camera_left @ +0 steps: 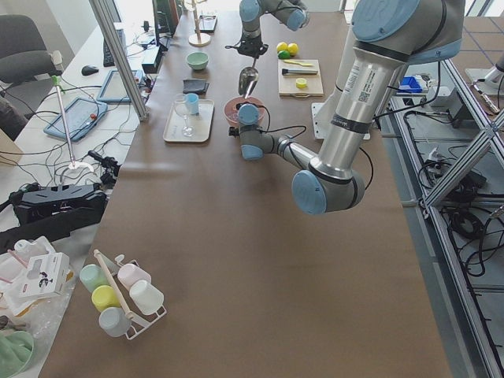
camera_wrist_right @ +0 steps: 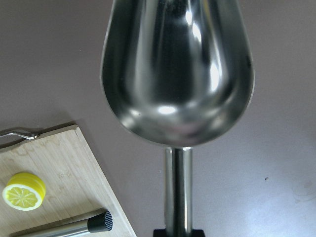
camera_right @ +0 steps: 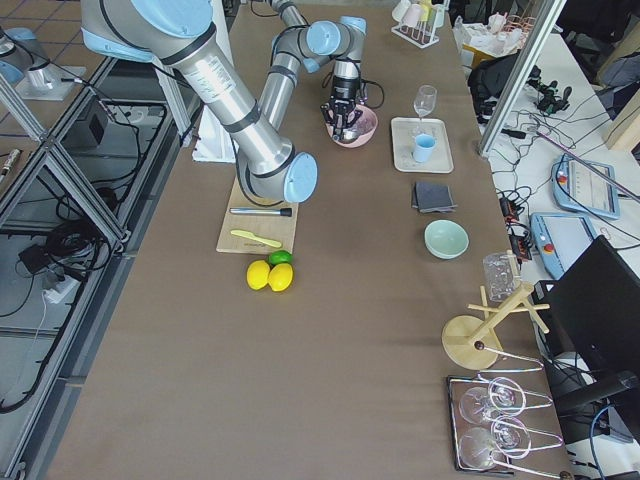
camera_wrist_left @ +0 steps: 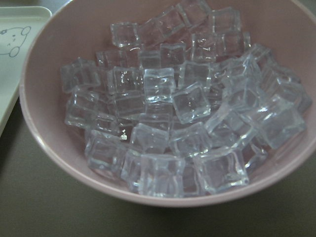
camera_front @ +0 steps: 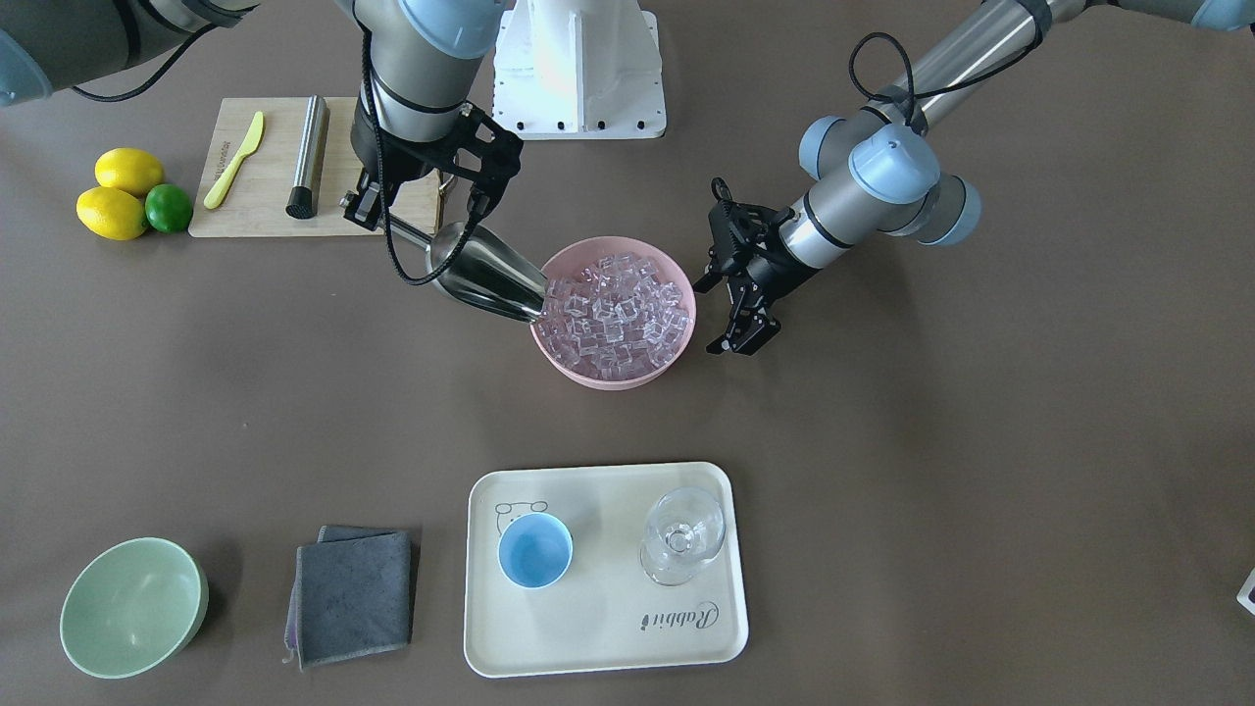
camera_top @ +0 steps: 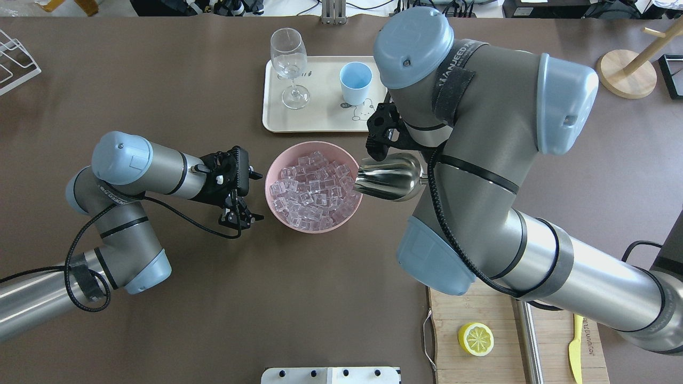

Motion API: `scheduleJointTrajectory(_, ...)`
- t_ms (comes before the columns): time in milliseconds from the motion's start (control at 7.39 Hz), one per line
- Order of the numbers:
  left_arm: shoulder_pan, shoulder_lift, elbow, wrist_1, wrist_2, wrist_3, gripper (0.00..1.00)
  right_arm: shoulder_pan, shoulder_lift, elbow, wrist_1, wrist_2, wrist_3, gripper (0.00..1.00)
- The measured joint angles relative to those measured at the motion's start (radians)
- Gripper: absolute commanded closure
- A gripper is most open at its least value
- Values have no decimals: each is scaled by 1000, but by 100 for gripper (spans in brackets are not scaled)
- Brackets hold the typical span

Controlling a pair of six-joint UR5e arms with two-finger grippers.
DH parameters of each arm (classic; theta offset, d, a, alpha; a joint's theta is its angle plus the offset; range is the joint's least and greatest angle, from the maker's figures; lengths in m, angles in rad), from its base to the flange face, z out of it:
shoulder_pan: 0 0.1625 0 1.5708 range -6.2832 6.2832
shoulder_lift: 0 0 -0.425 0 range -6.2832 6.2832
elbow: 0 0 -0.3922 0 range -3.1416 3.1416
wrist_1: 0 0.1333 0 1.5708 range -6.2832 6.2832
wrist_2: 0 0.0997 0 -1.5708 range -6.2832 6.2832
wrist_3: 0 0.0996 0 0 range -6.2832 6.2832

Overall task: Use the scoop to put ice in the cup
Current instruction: 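Lower the scoop into the ice bowl beside the left gripper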

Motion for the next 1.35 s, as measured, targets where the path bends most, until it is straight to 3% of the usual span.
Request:
scheduleJointTrajectory(541,0,1,0,0,0,0,2,-17,30,-71,-6,-50,-5,100)
scheduleJointTrajectory(1354,0,1,0,0,0,0,2,-48,176,-211,-140,-161,-25,100)
